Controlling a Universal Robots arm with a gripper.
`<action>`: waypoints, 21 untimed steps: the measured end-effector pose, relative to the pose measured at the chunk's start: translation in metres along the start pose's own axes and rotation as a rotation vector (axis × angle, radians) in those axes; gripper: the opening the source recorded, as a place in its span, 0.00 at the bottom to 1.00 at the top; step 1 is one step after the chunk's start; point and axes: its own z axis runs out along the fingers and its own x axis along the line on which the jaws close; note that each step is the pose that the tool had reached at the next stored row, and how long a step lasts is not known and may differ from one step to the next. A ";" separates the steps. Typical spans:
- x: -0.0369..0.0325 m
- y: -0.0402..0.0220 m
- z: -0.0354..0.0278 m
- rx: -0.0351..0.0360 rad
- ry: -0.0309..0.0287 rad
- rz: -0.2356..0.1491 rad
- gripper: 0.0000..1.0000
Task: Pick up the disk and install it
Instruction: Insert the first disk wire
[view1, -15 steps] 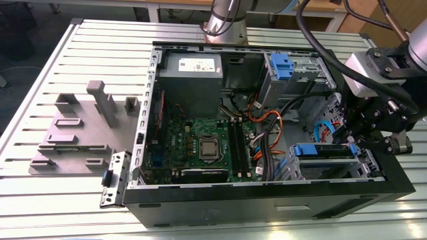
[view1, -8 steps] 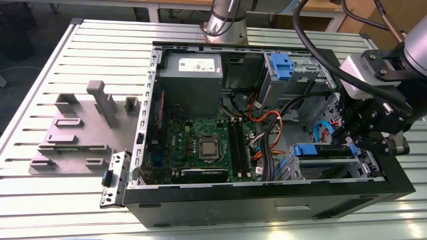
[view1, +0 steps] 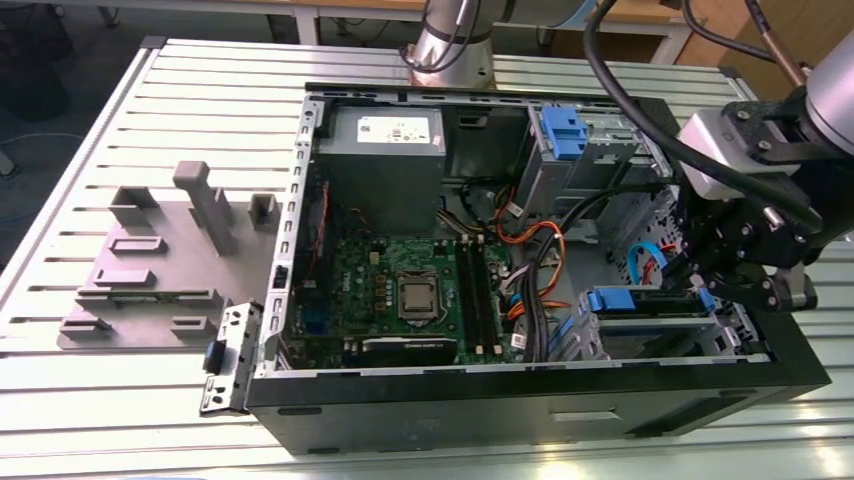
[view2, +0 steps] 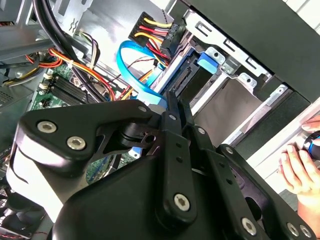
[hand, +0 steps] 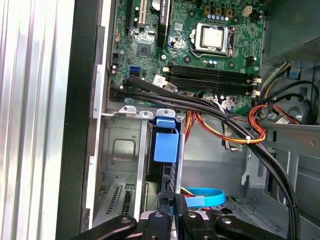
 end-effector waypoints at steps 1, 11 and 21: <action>0.0000 0.0001 0.0001 0.0001 0.0002 0.000 0.16; 0.0001 0.0002 0.0012 0.0000 0.0002 0.000 0.16; 0.0004 0.0021 0.0060 0.0033 -0.0013 0.000 0.16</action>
